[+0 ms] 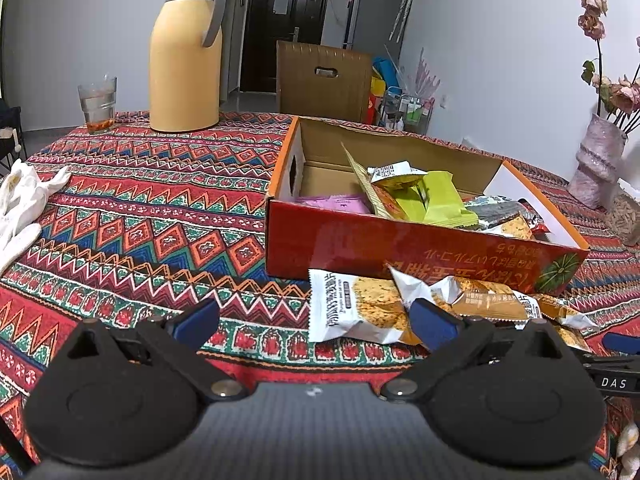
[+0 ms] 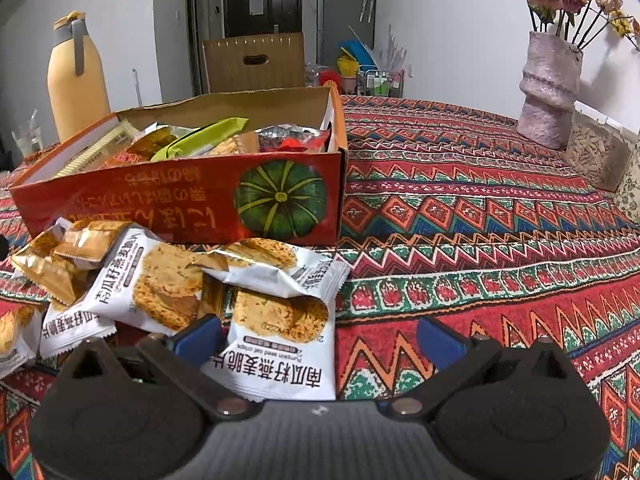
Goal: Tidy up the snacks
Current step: 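Grasp a white pumpkin-seed cracker packet with the right tool, then grasp another cracker packet with the left tool while the right tool holds its packet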
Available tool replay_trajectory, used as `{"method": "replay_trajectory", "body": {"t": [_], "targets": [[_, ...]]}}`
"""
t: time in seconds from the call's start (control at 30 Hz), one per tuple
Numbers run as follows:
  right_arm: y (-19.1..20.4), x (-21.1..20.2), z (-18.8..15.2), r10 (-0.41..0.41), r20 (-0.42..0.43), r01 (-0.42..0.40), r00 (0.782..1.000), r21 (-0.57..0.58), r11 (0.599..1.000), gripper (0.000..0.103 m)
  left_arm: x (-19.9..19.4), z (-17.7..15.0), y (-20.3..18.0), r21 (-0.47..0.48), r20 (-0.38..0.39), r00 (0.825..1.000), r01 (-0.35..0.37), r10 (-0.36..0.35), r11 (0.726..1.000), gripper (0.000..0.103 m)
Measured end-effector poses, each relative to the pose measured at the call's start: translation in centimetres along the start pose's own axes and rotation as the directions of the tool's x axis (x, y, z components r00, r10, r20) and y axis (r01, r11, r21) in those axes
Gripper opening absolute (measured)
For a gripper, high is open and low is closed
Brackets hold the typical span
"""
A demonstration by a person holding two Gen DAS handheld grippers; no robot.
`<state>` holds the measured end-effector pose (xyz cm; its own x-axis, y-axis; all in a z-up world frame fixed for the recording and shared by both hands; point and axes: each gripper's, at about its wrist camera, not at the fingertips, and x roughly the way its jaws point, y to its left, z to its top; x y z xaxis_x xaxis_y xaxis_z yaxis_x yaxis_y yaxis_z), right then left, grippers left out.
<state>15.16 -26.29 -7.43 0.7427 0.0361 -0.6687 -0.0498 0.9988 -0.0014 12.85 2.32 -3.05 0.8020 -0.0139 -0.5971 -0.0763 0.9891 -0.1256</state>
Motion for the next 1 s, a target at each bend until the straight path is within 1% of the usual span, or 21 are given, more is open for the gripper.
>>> {"method": "replay_trajectory", "body": {"t": [0.07,0.1,0.17,0.2,0.27,0.3,0.33,0.37,0.53,0.67,0.77,0.9,1.0], "targets": [[-0.1,0.0,0.0,0.007,0.001,-0.007,1.0,-0.001,1.0,0.102,-0.1,0.0,0.1,-0.003,0.003,1.0,0.001,-0.001,1.0,0.103],[0.0,-0.1,0.0,0.017,0.009,-0.017,1.0,-0.004,1.0,0.1,-0.1,0.0,0.1,-0.004,0.005,1.0,0.002,-0.002,1.0,0.103],[0.3,-0.5,-0.3,0.034,0.034,-0.033,0.999,-0.027,0.999,0.084,-0.2,0.0,0.1,-0.008,0.007,1.0,0.002,-0.002,1.0,0.103],[0.6,-0.7,-0.5,0.038,0.045,-0.037,0.998,-0.04,0.999,0.081,-0.2,0.0,0.1,-0.009,0.007,1.0,0.003,-0.003,1.0,0.103],[1.0,-1.1,-0.7,0.06,0.063,-0.056,0.996,-0.062,0.997,0.063,-0.2,0.0,0.1,-0.01,0.006,1.0,0.003,-0.003,1.0,0.103],[1.2,-1.2,-0.8,0.076,0.066,-0.072,0.995,-0.068,0.995,0.058,-0.1,0.0,0.1,-0.01,0.005,1.0,0.002,-0.002,1.0,0.103],[1.3,-1.3,-0.8,0.087,0.069,-0.082,0.994,-0.074,0.994,0.05,-0.1,0.0,0.1,-0.01,0.004,1.0,0.002,-0.002,1.0,0.103],[1.5,-1.5,-0.9,0.091,0.073,-0.085,0.993,-0.084,0.993,0.046,-0.1,0.0,0.1,-0.01,0.003,1.0,0.003,-0.003,1.0,0.103],[1.5,-1.9,-1.0,0.095,0.089,-0.088,0.992,-0.074,0.993,0.04,0.0,0.0,0.2,-0.016,-0.002,1.0,0.005,-0.005,1.0,0.103],[1.4,-3.0,-1.4,0.083,0.146,-0.074,0.986,-0.064,0.995,0.04,0.0,0.0,0.2,-0.019,-0.003,1.0,0.008,-0.008,1.0,0.103],[1.6,-4.4,-2.0,0.068,0.205,-0.055,0.976,-0.068,0.996,0.04,0.0,0.0,0.2,-0.019,-0.002,1.0,0.01,-0.01,1.0,0.103],[2.1,-6.3,-3.0,0.035,0.287,-0.014,0.957,-0.074,0.997,0.04,0.1,0.0,0.3,-0.018,-0.006,1.0,0.011,-0.011,1.0,0.103],[2.3,-7.4,-3.6,0.047,0.307,-0.03,0.95,-0.058,0.998,0.04,0.1,-0.1,0.2,-0.016,-0.008,1.0,0.01,-0.01,1.0,0.103]]}}
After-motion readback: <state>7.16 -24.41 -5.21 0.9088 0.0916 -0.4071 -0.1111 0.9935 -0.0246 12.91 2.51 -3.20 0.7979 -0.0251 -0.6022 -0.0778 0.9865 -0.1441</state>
